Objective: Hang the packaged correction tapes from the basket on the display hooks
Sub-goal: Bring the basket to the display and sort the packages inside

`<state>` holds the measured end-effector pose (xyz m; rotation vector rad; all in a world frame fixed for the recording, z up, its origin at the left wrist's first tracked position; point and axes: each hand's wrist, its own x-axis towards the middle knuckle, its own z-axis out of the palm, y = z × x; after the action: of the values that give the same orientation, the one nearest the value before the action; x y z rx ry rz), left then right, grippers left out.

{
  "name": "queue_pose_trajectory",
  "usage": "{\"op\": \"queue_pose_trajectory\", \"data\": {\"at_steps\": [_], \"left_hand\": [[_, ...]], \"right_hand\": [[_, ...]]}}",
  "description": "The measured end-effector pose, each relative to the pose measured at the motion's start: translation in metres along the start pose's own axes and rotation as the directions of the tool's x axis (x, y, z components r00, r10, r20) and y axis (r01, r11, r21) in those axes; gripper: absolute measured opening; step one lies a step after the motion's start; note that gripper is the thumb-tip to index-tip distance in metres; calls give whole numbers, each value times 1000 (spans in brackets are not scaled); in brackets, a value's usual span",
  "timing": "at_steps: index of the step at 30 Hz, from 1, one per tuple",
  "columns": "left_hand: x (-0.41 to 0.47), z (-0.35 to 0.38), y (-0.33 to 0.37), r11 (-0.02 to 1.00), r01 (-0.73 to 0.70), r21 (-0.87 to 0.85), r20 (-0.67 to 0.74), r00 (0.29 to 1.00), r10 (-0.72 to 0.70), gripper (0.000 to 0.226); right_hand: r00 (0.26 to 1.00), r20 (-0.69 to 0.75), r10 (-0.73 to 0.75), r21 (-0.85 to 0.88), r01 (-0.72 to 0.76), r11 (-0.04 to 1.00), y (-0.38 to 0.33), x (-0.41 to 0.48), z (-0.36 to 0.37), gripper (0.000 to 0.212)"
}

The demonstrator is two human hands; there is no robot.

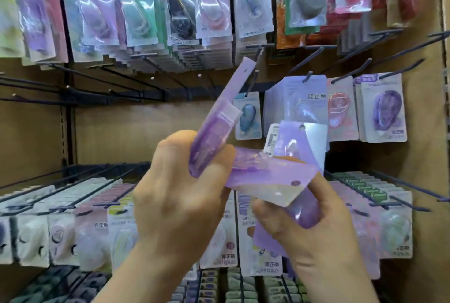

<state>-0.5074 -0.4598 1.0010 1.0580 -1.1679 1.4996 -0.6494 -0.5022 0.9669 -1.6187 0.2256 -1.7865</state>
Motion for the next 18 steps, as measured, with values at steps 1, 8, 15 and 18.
{"op": "queue_pose_trajectory", "data": {"at_steps": [1,8,15,18], "left_hand": [[0,-1,2,1000,3,22,9,1000,-3,41],[-1,-7,11,986,100,-137,303,951,-54,37],[-10,-8,-30,774,506,-381,656,737,-159,54],[-11,-4,-37,668,637,-385,747,640,-179,48]], "right_hand": [[1000,2,16,48,-16,999,2,-2,7,75],[985,-152,80,44,-74,996,12,2,25,49],[978,-195,68,-94,-88,992,7,14,6,44],[984,-151,92,-40,-99,994,1,21,2,37]]}}
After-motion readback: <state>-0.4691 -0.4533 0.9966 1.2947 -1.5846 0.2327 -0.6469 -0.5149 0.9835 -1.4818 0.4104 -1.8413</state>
